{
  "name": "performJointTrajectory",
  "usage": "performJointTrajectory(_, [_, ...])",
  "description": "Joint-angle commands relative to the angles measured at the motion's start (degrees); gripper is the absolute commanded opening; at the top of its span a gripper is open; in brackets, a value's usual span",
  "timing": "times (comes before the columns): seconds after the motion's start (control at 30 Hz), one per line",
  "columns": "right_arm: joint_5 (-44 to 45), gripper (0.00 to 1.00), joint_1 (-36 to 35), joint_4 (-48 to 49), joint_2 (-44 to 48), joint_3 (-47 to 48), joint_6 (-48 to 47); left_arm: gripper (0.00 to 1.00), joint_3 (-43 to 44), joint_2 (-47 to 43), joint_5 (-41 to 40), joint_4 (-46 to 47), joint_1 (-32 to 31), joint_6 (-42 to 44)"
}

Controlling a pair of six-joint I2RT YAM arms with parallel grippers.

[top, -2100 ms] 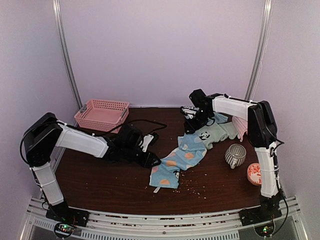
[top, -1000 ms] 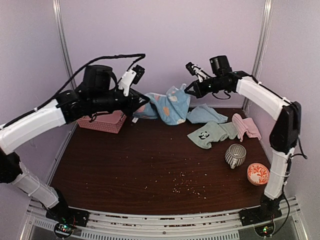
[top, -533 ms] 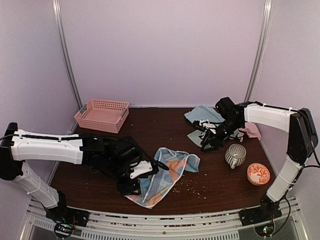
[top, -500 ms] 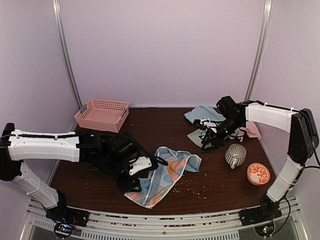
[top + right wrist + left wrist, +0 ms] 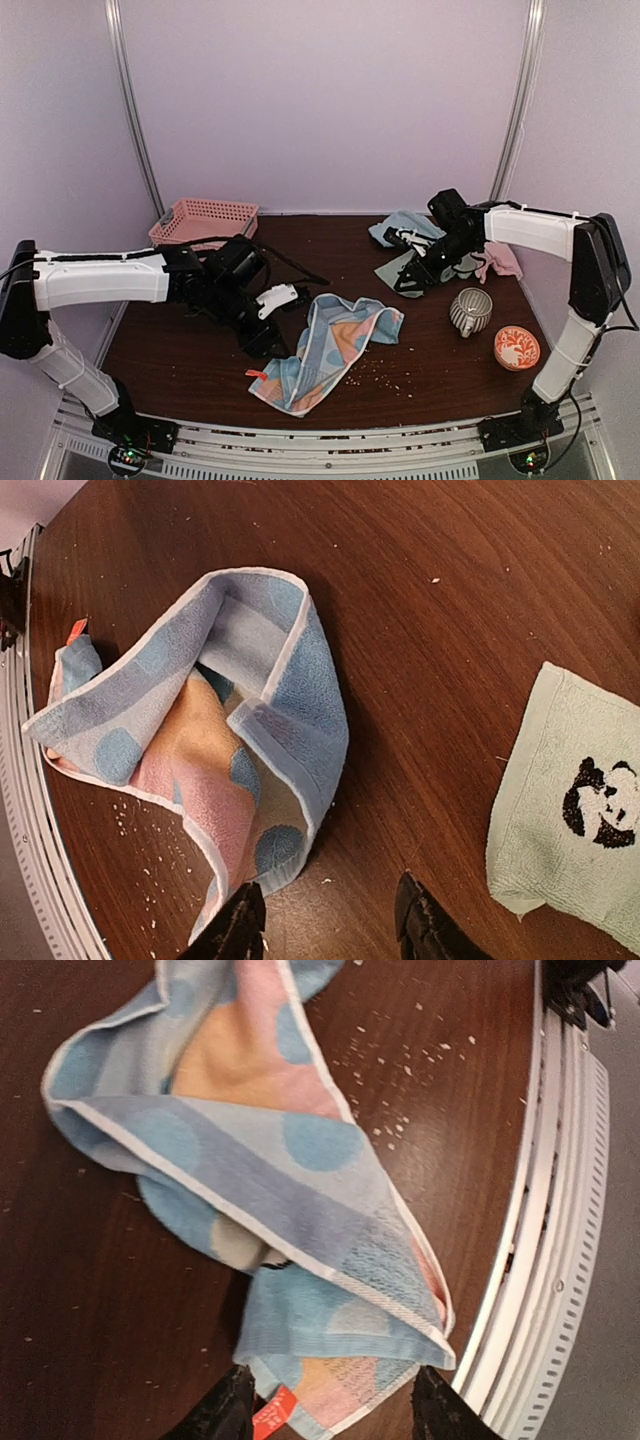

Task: Roll the towels
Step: Pick up the towel from the center of the board.

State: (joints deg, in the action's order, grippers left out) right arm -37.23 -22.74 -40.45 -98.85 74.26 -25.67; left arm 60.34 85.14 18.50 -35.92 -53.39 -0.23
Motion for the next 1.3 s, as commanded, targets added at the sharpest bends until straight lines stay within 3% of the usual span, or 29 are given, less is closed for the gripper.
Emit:
performJointTrajectory(0.0, [-0.20, 0.46, -0.56, 2.36, -1.07, -0.07, 5.69, 0.54, -2.76, 2.09, 8.16, 2.41, -4.24, 3.36])
performJointTrajectory(0.27, [-1.27, 0.47, -0.98, 2.26, -2.14, -0.27, 5.58, 0.53, -4.80, 8.88, 4.90, 4.59, -11.89, 1.33])
performJointTrajectory(0.37, [0.09, 0.47, -1.05, 3.60, -1.92, -1.20, 6.54, 0.52, -5.88, 9.96, -1.02, 7.72, -13.66, -2.32])
performJointTrajectory(0.53, [1.71, 0.47, -1.62, 3.75, -2.03, -2.01, 6.77, 0.38, -5.53, 9.40, -9.73, 9.45, -13.87, -6.54])
performJointTrajectory(0.73, [-1.46, 0.49, -3.35, 2.50, -3.13, -1.12, 6.11, 0.31, -5.25, 8.02, -10.28, 10.05, -13.85, -6.97])
performJointTrajectory(0.93, [2.68, 0.50, -5.95, 1.77, -8.85, 4.20, 8.77, 0.13, -5.69, 8.68, -10.59, 9.99, -13.85, -7.35])
performJointTrajectory(1.27, [4.98, 0.52, -10.94, 2.33, -14.07, 9.77, 7.40, 0.00, -8.05, 5.92, -13.37, 11.73, -13.72, -9.96])
